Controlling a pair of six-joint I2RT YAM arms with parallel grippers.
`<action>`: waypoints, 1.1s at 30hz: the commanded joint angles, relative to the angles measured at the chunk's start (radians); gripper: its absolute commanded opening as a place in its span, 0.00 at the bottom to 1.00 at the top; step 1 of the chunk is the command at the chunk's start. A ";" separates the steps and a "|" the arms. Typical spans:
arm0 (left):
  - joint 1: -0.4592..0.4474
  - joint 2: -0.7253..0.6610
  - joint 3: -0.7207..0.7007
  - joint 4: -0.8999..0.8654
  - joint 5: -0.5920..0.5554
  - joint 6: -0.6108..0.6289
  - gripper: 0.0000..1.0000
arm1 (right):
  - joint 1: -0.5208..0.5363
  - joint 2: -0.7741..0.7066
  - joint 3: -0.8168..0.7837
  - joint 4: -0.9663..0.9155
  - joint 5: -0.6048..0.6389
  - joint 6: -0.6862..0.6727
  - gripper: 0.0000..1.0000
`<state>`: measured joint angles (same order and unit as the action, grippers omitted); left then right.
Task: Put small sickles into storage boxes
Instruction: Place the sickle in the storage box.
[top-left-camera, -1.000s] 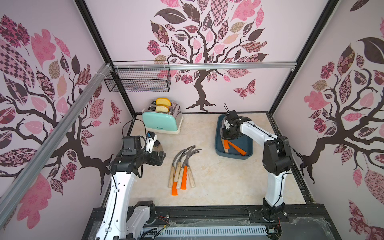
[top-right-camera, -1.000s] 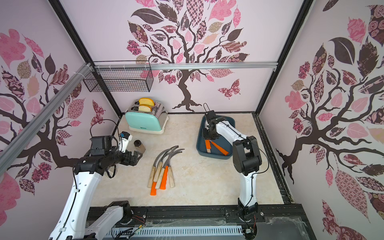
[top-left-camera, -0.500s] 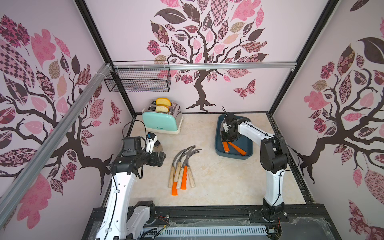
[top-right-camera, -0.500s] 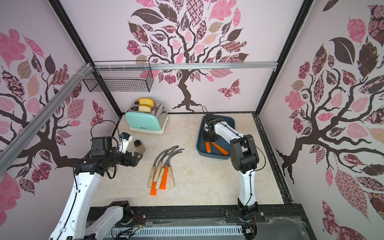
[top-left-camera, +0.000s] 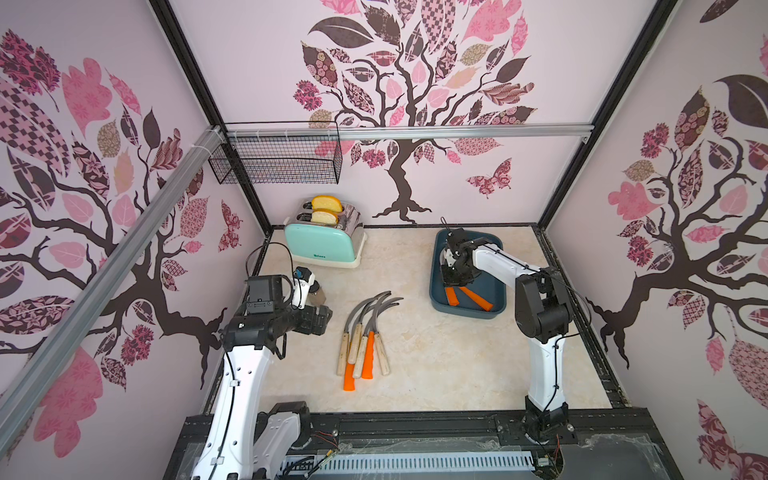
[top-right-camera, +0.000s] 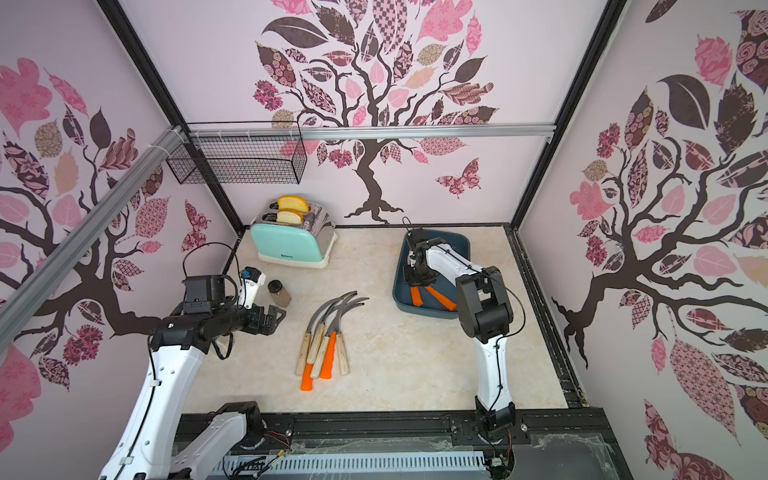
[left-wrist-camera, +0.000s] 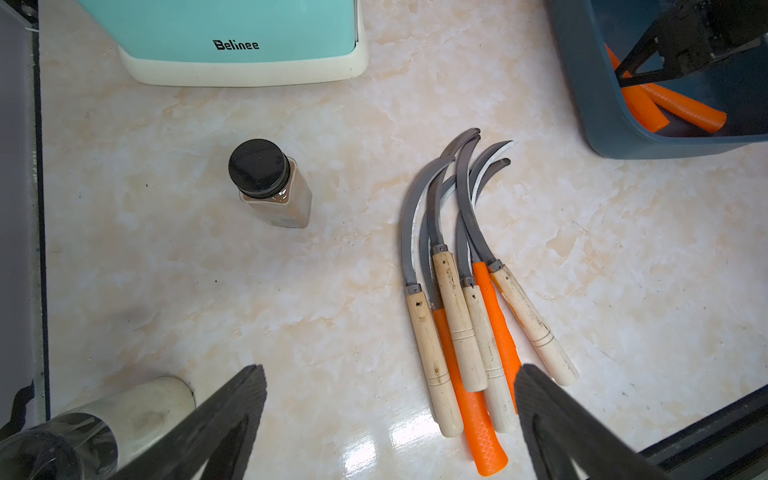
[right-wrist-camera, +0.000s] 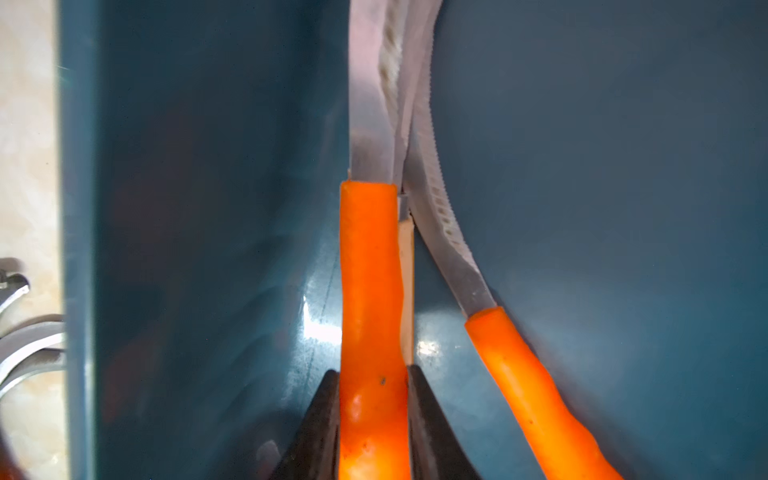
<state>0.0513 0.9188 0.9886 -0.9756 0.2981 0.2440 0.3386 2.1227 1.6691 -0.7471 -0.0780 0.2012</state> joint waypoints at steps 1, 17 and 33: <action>-0.004 -0.009 -0.003 0.006 0.010 0.007 0.98 | -0.001 -0.009 0.022 -0.024 0.015 -0.008 0.24; -0.004 -0.001 0.020 0.004 0.013 0.003 0.98 | -0.001 -0.044 0.021 -0.027 0.021 -0.008 0.43; -0.005 0.028 0.056 0.012 -0.008 -0.007 0.98 | 0.000 -0.272 -0.035 0.018 0.052 0.022 0.45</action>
<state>0.0513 0.9398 1.0183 -0.9741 0.2958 0.2405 0.3386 1.9224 1.6585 -0.7361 -0.0296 0.2062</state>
